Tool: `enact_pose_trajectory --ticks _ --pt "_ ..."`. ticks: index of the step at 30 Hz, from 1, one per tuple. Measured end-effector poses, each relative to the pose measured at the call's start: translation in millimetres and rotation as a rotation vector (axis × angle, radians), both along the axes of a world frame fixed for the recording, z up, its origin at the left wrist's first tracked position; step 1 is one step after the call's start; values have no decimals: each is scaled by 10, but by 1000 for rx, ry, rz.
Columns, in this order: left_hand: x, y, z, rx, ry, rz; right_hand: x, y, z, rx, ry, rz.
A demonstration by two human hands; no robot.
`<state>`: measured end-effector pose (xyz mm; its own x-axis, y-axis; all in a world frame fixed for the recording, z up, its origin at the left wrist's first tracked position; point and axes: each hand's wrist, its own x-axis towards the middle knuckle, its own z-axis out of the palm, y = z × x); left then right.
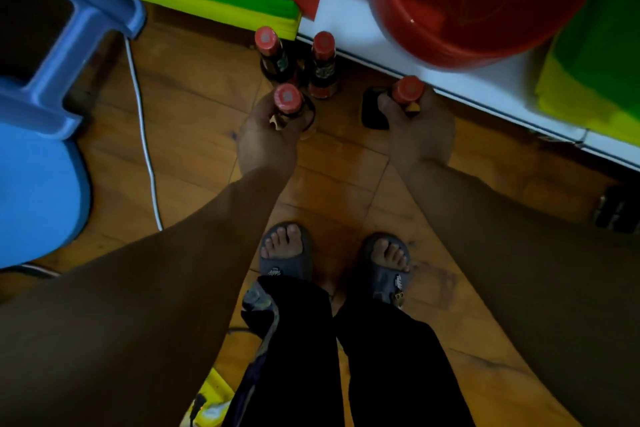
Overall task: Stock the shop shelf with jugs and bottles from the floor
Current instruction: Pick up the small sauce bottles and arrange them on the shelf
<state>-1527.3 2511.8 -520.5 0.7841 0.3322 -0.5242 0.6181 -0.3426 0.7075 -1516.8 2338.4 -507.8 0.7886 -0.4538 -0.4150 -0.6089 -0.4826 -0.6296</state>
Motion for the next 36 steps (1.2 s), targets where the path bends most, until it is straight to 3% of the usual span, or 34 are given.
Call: enact_pose_trajectory --ticks 15,23,26,36 --pt "-53 -256 2990 -68 -151 -82 -168 15 2914 6 -159 4" --pt "179 -167 4633 -9 -341 -238 -149 -105 4636 -74 -313 14" --pt "273 -199 5253 -74 -418 -259 -138 -131 5205 -112 -361 -15" --pt "618 -341 6747 -184 -622 -376 -102 -339 6715 -231 -604 -34"
